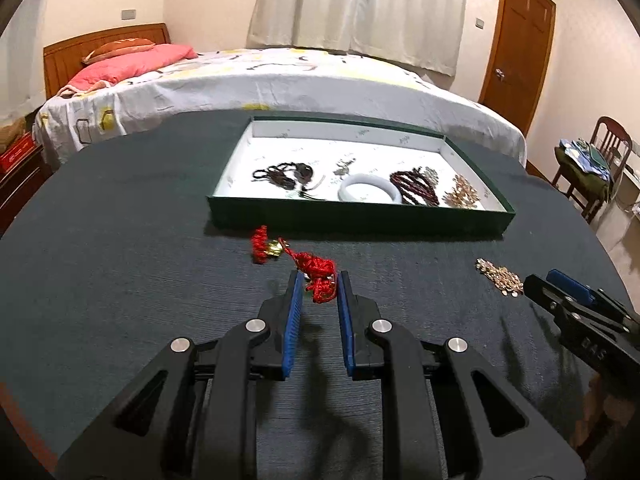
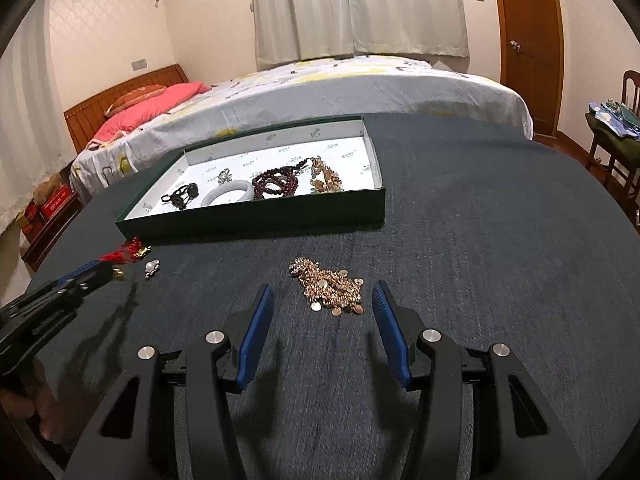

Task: Organize jewelry
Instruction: 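Close the left gripper on the red tassel with gold charm, then grasp the gold chain bracelet with the right gripper while the left holds the tassel, then carry the tassel and gold chain into the box and open both grippers, then withdraw both grippers from the box toward the remaining jewelry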

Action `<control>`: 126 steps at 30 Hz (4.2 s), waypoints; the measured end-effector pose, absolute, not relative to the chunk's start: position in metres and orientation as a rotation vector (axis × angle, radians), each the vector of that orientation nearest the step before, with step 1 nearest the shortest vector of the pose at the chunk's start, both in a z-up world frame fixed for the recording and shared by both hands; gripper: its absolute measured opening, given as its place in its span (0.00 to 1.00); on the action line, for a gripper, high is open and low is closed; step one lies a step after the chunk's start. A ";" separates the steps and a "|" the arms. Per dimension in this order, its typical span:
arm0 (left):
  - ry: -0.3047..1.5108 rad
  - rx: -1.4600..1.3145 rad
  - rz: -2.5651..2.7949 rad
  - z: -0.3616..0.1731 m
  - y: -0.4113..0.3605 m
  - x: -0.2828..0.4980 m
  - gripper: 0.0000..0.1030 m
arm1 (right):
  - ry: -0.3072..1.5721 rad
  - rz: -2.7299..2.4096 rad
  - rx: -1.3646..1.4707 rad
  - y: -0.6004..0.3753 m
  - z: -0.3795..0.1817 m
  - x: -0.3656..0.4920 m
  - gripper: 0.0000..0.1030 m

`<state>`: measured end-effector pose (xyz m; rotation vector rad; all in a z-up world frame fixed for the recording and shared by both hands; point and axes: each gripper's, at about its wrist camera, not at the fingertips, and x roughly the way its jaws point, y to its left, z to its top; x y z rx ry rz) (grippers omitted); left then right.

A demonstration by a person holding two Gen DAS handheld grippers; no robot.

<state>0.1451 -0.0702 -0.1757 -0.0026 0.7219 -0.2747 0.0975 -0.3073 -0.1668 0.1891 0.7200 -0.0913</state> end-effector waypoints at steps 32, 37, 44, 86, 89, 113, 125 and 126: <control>0.717 -0.043 -0.237 -0.175 -0.052 0.154 0.17 | 0.801 -0.047 0.160 -0.307 -0.172 0.123 0.09; 0.708 -0.042 -0.241 -0.170 -0.054 0.152 0.17 | 0.761 -0.037 0.165 -0.305 -0.160 0.117 0.09; 0.691 -0.048 -0.247 -0.162 -0.053 0.149 0.17 | 0.699 -0.025 0.170 -0.305 -0.138 0.109 0.09; 0.499 -0.051 -0.421 -0.088 -0.156 0.291 0.17 | 0.357 0.023 0.151 -0.328 -0.036 0.224 0.09; 0.531 -0.044 -0.420 -0.101 -0.168 0.315 0.17 | 0.374 0.019 0.152 -0.331 -0.051 0.242 0.09; 0.870 0.005 -0.364 -0.187 -0.199 0.405 0.18 | 0.738 -0.028 0.195 -0.353 -0.144 0.330 0.09; 0.837 0.001 -0.346 -0.182 -0.197 0.401 0.52 | 0.707 -0.069 0.196 -0.357 -0.139 0.329 0.55; 0.832 0.003 -0.346 -0.181 -0.197 0.400 0.53 | 0.693 -0.071 0.190 -0.357 -0.137 0.328 0.55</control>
